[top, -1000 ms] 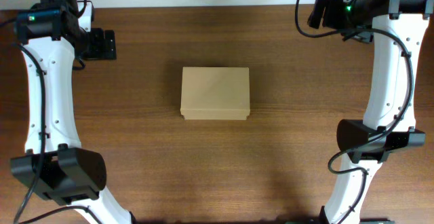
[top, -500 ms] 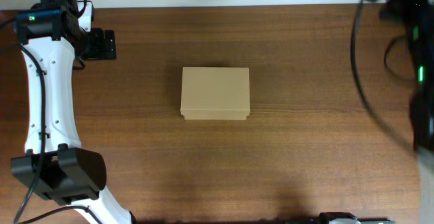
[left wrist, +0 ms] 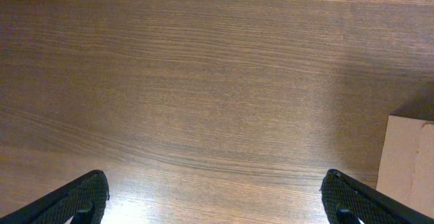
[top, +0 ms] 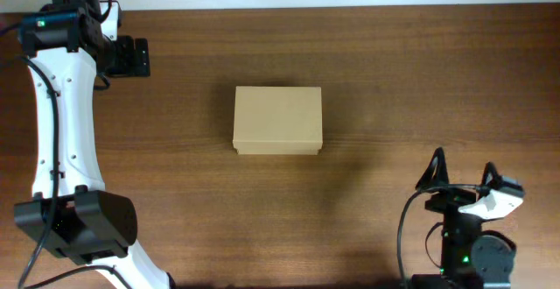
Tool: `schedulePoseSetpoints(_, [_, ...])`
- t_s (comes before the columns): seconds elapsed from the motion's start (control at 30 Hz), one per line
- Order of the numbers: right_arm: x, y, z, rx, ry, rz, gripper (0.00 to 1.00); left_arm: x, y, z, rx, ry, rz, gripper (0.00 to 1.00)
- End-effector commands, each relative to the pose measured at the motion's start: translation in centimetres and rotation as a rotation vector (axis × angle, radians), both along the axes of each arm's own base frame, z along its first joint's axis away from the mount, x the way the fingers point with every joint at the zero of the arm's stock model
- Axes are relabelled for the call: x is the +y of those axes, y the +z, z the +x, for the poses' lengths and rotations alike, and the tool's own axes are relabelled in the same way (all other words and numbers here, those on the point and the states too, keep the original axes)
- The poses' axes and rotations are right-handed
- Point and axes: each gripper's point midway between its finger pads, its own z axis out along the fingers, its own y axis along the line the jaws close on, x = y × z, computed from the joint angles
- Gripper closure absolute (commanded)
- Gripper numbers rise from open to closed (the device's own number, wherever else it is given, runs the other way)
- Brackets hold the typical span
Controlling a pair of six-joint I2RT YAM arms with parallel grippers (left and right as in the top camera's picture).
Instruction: Pack container
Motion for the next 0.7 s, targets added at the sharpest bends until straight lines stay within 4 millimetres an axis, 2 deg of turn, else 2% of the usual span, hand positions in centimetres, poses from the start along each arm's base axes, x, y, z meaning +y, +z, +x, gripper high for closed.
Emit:
schedulePoseSetpoints(0.0, [-0.4, -2.2, 0.1, -0.002, -0.021, 0.004, 0.01, 0.1, 0.8, -0.1, -0.020, 0.005, 0.008, 0.00])
schedulePoseSetpoints(0.2, [-0.4, -5.7, 0.7, 0.070, -0.020, 0.006, 0.01, 0.1, 0.8, -0.1, -0.020, 0.005, 0.008, 0.00])
schedulePoseSetpoints(0.27, [-0.4, -8.5, 1.1, 0.126, -0.020, 0.007, 0.01, 0.1, 0.8, -0.1, -0.020, 0.005, 0.008, 0.00])
schedulePoseSetpoints(0.3, [-0.3, -7.7, 1.3, 0.083, -0.016, 0.007, 0.01, 0.1, 0.8, -0.1, -0.020, 0.005, 0.008, 0.00])
schedulePoseSetpoints(0.67, [-0.3, -7.9, 1.5, 0.063, -0.015, 0.006, 0.01, 0.1, 0.8, -0.1, -0.020, 0.005, 0.008, 0.00])
